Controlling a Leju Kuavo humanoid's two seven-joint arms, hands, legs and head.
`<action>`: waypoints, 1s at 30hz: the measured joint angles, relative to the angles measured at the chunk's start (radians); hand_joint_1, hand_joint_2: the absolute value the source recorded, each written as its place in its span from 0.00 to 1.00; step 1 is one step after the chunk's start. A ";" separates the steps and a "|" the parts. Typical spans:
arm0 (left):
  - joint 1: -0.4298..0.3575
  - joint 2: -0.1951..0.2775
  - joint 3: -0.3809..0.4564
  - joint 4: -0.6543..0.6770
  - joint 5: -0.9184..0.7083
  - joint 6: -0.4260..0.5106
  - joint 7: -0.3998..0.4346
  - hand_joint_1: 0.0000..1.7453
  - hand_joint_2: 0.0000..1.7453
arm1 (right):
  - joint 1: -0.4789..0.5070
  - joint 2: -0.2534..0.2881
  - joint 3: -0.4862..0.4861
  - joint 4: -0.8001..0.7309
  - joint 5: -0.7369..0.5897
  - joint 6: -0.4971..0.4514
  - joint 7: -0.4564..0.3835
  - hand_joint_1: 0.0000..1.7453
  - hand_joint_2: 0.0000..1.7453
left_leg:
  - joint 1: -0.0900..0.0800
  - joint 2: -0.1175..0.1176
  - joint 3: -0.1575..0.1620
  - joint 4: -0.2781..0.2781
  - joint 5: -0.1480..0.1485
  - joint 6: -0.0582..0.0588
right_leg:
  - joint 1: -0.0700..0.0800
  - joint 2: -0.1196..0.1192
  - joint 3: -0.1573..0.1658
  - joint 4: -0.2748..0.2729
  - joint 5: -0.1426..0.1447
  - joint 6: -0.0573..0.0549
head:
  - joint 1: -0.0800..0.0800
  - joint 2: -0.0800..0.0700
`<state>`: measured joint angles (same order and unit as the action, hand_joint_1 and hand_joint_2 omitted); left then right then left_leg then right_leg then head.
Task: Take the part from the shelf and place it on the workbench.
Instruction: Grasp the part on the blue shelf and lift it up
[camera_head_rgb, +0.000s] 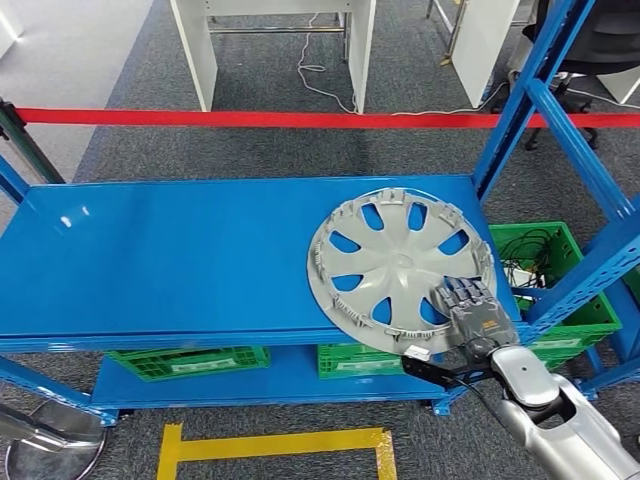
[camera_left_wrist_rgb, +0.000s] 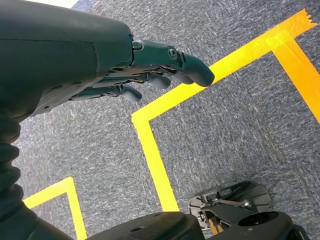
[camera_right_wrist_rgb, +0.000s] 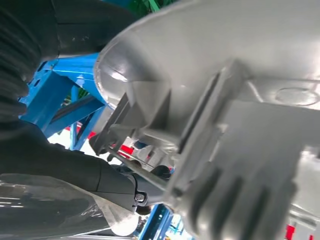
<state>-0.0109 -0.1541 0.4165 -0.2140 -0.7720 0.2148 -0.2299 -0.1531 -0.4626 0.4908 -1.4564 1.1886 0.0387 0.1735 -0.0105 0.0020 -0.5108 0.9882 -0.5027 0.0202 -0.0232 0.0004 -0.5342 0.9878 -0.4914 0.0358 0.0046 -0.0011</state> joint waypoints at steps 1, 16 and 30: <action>0.000 0.000 0.000 0.000 -0.001 -0.001 0.000 0.00 1.00 | -0.004 0.001 0.004 0.004 0.003 -0.001 -0.001 0.91 1.00 | 0.000 0.000 0.000 0.000 0.000 0.000 | 0.000 0.000 0.000 0.000 0.000 0.000 | 0.000 0.000; -0.001 0.000 0.010 0.000 -0.004 -0.002 -0.002 0.00 1.00 | -0.026 0.015 0.053 0.004 0.017 -0.061 -0.024 1.00 1.00 | 0.000 0.001 0.000 0.000 0.003 0.000 | 0.000 0.001 0.000 0.000 0.003 -0.001 | 0.000 0.000; 0.000 0.000 0.049 0.000 0.001 -0.015 -0.008 0.00 1.00 | 0.023 0.016 0.117 -0.226 -0.004 -0.185 -0.085 1.00 1.00 | 0.000 0.000 -0.002 0.000 0.004 0.000 | 0.000 -0.001 -0.003 0.000 0.004 -0.001 | 0.000 0.000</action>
<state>-0.0107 -0.1544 0.4659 -0.2138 -0.7711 0.2001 -0.2380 -0.1303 -0.4467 0.6079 -1.6821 1.1844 -0.1467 0.0880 -0.0104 0.0017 -0.5131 0.9882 -0.4983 0.0201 -0.0231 -0.0003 -0.5370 0.9878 -0.4873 0.0353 0.0046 -0.0010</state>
